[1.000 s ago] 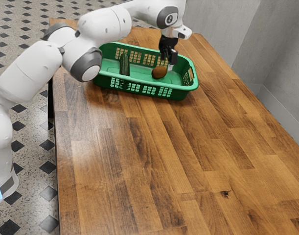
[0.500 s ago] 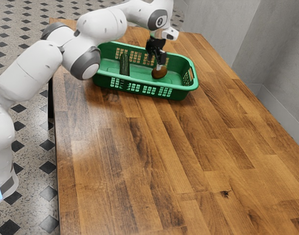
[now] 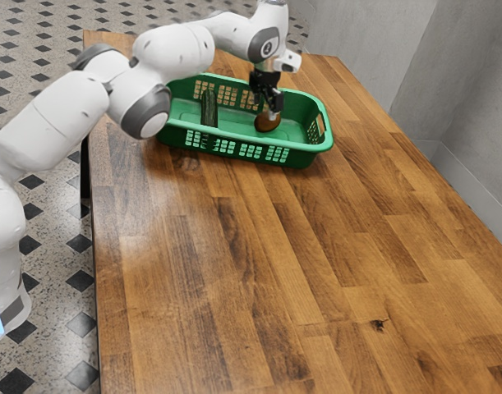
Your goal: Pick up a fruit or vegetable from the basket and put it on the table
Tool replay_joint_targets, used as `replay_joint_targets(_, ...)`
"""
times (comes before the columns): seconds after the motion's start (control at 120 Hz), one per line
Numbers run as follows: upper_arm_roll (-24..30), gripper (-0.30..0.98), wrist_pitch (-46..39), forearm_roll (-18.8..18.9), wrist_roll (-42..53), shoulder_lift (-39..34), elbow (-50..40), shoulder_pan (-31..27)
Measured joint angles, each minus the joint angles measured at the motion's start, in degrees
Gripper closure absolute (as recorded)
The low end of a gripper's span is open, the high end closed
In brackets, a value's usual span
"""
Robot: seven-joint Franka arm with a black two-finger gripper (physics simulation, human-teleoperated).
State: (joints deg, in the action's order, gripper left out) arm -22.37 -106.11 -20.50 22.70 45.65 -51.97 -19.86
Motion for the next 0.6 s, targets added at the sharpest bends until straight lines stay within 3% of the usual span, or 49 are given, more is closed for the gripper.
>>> replay_joint_targets(0.6, 2.5, 0.0, -7.1, -1.8, -1.1, 2.7, 0.0, 0.0)
